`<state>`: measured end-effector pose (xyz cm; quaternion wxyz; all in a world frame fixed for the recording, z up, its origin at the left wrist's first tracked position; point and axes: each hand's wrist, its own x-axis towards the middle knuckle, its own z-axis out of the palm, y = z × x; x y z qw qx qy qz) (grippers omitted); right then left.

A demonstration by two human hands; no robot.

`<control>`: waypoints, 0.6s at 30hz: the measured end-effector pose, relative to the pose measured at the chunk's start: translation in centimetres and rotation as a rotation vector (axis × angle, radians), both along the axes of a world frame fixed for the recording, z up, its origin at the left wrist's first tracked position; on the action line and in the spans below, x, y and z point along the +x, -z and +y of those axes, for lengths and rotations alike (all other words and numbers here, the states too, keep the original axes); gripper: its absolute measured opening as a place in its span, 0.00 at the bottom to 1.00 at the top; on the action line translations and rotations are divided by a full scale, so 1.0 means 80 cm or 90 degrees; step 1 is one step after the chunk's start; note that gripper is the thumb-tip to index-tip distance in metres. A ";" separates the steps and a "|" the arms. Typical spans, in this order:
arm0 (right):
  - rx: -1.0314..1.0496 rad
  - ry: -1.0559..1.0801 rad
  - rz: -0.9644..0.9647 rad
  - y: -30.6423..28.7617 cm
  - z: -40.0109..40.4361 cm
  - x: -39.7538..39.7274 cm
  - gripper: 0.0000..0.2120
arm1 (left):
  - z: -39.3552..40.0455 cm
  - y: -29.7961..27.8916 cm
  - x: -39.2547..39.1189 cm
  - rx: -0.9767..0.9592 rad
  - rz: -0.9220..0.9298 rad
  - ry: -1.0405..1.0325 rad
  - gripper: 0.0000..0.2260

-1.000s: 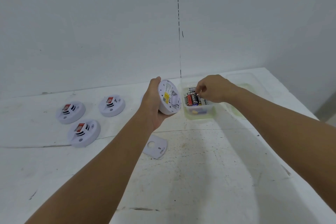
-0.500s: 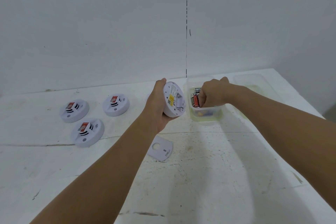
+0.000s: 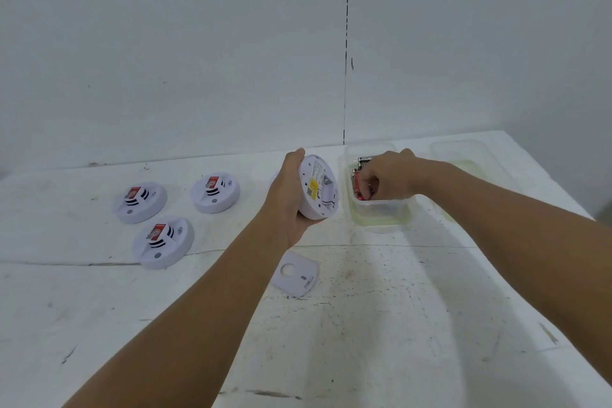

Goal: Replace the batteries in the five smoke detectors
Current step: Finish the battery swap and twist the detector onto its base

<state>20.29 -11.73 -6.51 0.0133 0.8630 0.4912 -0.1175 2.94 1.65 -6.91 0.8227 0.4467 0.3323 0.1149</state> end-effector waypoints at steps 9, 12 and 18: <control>-0.065 -0.020 0.002 -0.005 0.005 -0.006 0.15 | 0.003 0.002 -0.008 -0.011 0.009 0.004 0.22; -0.051 -0.007 0.026 -0.006 0.003 -0.005 0.13 | 0.004 0.003 -0.011 -0.016 0.008 0.003 0.23; 0.099 0.076 0.144 -0.014 -0.004 0.003 0.05 | 0.013 0.006 -0.016 -0.032 0.002 -0.013 0.24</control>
